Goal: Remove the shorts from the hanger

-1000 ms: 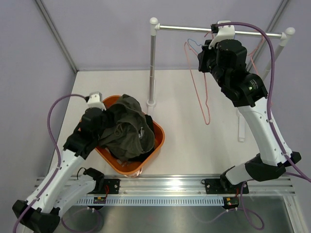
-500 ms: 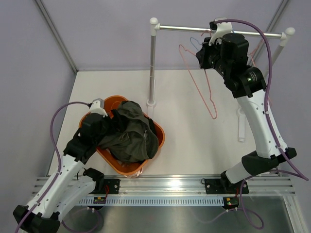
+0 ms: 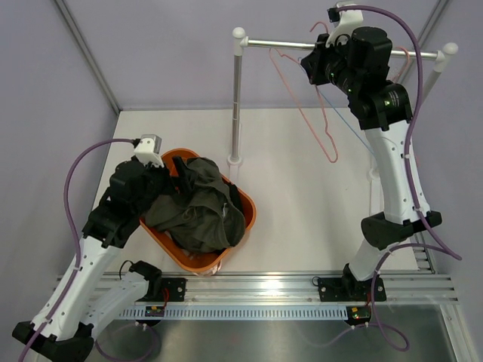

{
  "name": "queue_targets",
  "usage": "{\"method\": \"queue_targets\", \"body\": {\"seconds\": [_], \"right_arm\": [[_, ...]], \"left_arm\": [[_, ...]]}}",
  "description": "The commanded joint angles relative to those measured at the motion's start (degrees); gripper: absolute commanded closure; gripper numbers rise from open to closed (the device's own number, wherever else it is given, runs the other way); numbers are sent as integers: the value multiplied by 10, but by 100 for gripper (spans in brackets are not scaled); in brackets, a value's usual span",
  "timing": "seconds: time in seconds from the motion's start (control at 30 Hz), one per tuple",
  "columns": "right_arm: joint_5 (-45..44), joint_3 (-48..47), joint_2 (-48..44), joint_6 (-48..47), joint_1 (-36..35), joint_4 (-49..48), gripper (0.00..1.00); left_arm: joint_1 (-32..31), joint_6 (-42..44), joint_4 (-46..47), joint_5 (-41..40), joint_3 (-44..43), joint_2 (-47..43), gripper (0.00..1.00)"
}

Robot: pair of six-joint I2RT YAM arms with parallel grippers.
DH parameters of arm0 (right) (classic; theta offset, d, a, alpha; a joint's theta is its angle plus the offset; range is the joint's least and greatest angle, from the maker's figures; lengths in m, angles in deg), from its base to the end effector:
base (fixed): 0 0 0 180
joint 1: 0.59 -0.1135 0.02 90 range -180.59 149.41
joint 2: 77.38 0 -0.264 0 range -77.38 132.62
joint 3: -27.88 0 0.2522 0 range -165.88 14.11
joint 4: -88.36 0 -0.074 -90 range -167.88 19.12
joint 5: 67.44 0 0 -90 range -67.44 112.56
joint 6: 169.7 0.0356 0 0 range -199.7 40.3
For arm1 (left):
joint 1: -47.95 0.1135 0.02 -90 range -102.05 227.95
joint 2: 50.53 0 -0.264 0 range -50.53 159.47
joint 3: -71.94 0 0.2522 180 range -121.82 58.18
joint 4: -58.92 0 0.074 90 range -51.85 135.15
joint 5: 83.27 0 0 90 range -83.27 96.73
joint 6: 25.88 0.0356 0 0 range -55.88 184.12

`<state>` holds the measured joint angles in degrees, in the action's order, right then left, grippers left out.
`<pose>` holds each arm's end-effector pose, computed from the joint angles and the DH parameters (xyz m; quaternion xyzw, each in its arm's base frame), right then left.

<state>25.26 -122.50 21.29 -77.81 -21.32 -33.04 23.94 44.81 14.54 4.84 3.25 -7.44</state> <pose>0.3032 0.1165 0.5593 -0.1379 0.7355 0.1473 0.6468 0.1452 -0.0634 0.3675 0.0237 0.8126 -0.2024 0.5460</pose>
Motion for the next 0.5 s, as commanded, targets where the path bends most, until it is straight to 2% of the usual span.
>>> {"method": "queue_targets", "body": {"seconds": [0.0,0.47], "right_arm": [[10,-49,29,-2,0,22,100],[5,-42,82,26,0,9,100]], "left_arm": [[-1,33,4,15,-29,2,1],[-1,44,13,36,-27,2,1]]}}
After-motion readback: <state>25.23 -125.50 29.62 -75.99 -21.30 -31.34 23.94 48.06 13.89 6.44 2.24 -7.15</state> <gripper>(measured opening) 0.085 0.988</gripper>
